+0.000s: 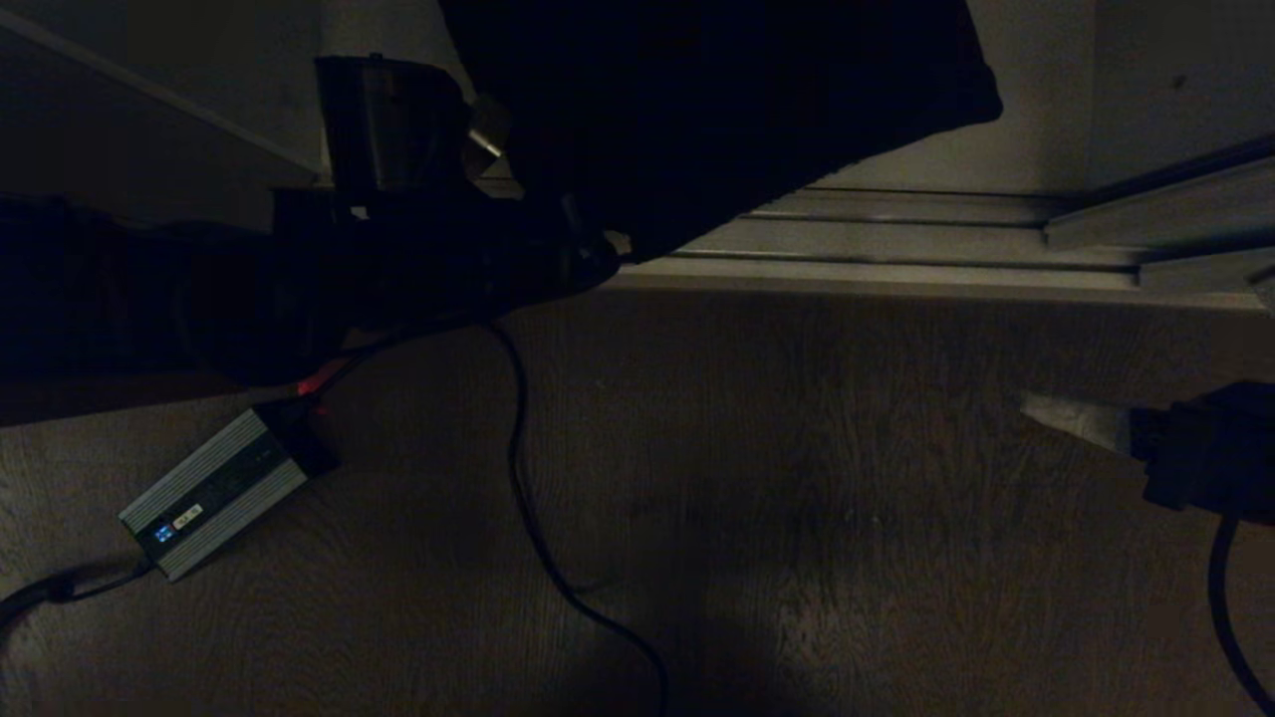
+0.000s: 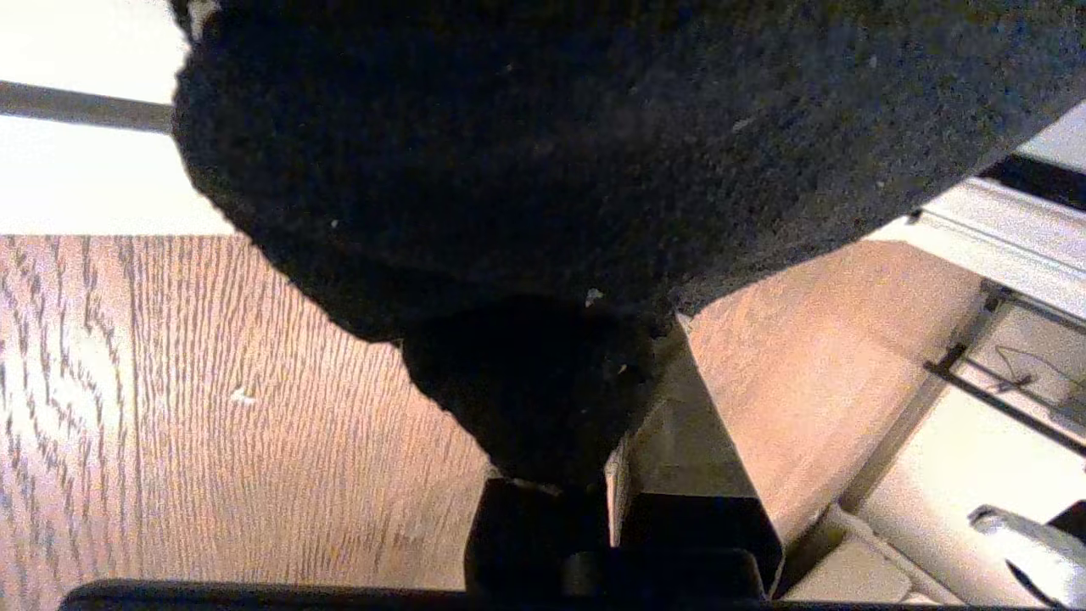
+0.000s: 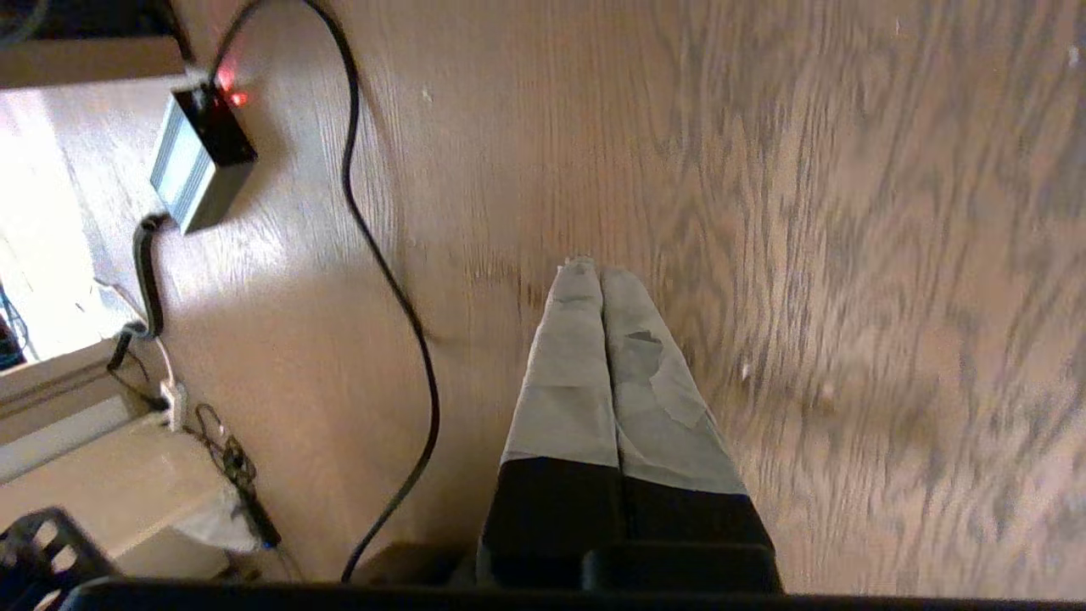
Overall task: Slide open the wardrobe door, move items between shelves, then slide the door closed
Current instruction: Place the pillow on the higher shelf
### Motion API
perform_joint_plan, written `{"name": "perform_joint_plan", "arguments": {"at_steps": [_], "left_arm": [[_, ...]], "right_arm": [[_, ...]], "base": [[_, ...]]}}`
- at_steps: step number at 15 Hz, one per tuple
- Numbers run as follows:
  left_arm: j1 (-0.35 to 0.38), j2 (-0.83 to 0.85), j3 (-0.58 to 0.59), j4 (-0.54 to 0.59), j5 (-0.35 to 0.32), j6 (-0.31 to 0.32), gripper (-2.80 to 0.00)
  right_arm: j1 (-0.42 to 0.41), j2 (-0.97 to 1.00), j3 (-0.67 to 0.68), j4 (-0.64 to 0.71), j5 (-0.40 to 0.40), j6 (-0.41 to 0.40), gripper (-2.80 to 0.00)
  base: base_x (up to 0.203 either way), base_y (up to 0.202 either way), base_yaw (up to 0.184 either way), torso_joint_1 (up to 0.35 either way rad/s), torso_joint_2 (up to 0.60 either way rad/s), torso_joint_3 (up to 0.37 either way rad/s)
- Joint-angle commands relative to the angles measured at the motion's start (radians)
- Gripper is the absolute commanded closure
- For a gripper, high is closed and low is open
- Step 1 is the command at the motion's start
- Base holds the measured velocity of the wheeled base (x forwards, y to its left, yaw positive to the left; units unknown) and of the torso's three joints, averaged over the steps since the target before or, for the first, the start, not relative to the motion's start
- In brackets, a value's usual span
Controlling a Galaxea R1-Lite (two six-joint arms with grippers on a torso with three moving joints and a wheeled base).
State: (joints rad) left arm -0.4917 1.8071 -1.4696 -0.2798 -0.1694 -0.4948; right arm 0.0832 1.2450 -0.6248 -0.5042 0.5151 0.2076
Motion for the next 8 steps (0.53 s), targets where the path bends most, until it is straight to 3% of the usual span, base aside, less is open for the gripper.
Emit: {"name": "perform_joint_plan", "arguments": {"at_steps": [1,5,6,8], "left_arm": [[0.001,0.017,-0.002,-0.007,0.001,-0.005,0.0],[-0.001,0.024,-0.026,-0.002,-0.004,-0.001,0.0],[-0.005,0.028,-0.027,-0.003,-0.007,-0.001,0.0],[-0.018,0.044,-0.03,-0.006,-0.004,-0.001,0.0]], "right_arm": [[0.004,0.03,-0.006,-0.028,0.003,0.001,0.0],[0.004,0.082,-0.008,-0.107,0.005,0.01,0.0],[0.004,0.095,-0.011,-0.128,0.006,0.023,-2.8],[0.005,0.115,-0.034,-0.152,0.007,0.047,-2.8]], "base": [[0.0,0.0,0.0,0.0,0.0,0.0],[0.0,0.0,0.0,0.0,0.0,0.0],[0.0,0.0,0.0,0.0,0.0,0.0],[0.0,0.0,0.0,0.0,0.0,0.0]]}}
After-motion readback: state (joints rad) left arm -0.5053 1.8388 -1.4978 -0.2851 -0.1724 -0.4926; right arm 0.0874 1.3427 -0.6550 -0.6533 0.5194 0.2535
